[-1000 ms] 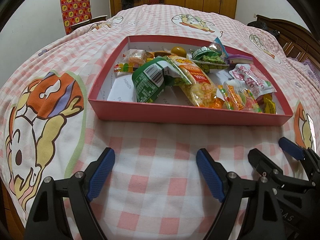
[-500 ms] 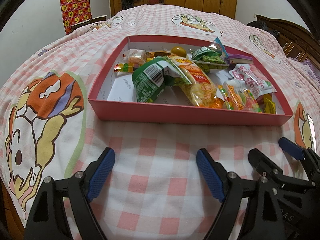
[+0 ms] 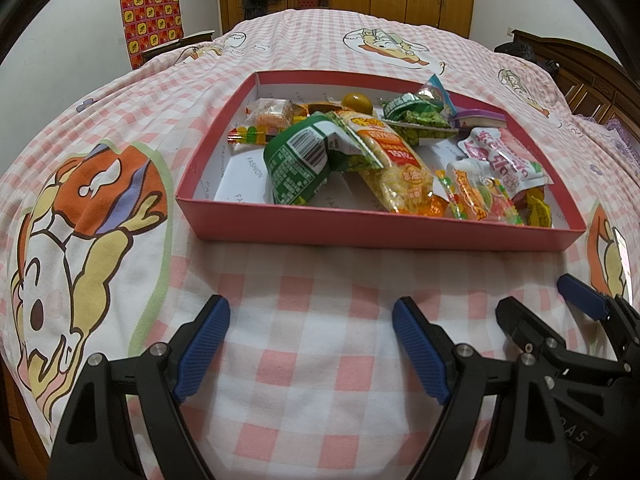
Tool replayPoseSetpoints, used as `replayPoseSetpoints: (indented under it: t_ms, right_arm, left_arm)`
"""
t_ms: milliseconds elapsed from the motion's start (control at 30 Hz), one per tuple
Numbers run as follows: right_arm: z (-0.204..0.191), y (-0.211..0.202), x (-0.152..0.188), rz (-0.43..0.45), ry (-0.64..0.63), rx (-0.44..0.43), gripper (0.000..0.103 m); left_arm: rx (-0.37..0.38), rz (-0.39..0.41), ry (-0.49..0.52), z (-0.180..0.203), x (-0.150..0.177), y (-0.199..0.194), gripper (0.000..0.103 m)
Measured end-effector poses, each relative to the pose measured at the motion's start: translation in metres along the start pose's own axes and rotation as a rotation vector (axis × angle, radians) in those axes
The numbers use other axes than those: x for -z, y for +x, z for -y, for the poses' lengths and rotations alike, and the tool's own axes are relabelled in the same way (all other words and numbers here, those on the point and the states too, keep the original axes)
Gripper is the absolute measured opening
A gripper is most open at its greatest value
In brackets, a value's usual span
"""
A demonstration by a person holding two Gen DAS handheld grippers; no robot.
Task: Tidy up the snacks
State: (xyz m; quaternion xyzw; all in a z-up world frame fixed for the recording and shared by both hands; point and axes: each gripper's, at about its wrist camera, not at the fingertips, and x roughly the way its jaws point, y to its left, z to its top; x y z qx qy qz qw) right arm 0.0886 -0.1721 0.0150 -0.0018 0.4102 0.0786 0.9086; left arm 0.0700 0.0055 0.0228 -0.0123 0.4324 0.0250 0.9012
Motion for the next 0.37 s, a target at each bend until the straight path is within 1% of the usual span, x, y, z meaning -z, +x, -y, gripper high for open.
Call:
replayPoseSetpoints:
  t_ms: [367]
  right_arm:
    - [0.0,0.0,0.0001,0.0,0.0,0.0,0.088]
  left_arm:
    - [0.001,-0.002,0.0,0.0005,0.0,-0.0001,0.088]
